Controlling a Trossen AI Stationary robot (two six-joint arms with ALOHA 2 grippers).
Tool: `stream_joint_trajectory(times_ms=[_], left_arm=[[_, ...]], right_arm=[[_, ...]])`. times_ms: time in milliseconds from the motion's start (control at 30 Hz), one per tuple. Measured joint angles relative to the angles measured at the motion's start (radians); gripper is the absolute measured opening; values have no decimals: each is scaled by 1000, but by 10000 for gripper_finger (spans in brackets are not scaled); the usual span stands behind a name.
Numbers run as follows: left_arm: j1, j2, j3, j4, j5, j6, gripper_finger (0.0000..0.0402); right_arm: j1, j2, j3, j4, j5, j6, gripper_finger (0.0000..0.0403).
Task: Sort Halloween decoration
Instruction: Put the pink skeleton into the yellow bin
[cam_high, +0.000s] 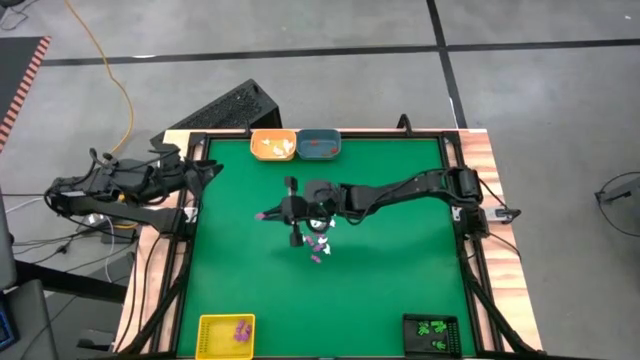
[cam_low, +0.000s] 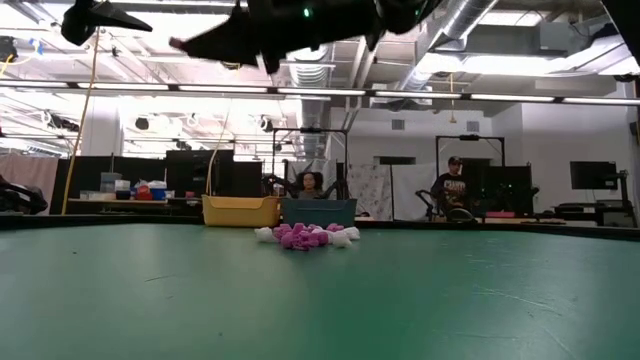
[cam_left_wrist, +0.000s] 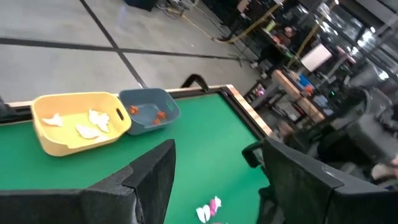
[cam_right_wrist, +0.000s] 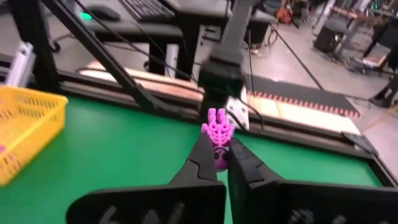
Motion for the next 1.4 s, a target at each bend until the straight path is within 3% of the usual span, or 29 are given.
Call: stream_joint_trajectory(times_ms=[233, 800, 967, 1233, 1400], left_arm=[[0, 0, 0, 0, 93, 47, 231], [0, -1, 0, -6, 272, 115, 231], [0, -1, 0, -25, 299, 116, 231], [0, -1, 0, -48, 300, 116, 231], [0, -1, 0, -48, 299, 116, 231]], right_arm=[[78, 49, 97, -7, 58, 3, 7], [206, 454, 684, -268, 77, 5, 7], [234, 506, 749, -270, 26, 38, 7], [272, 505, 735, -286, -135, 146, 7], [315, 505, 735, -329, -147, 145, 7]])
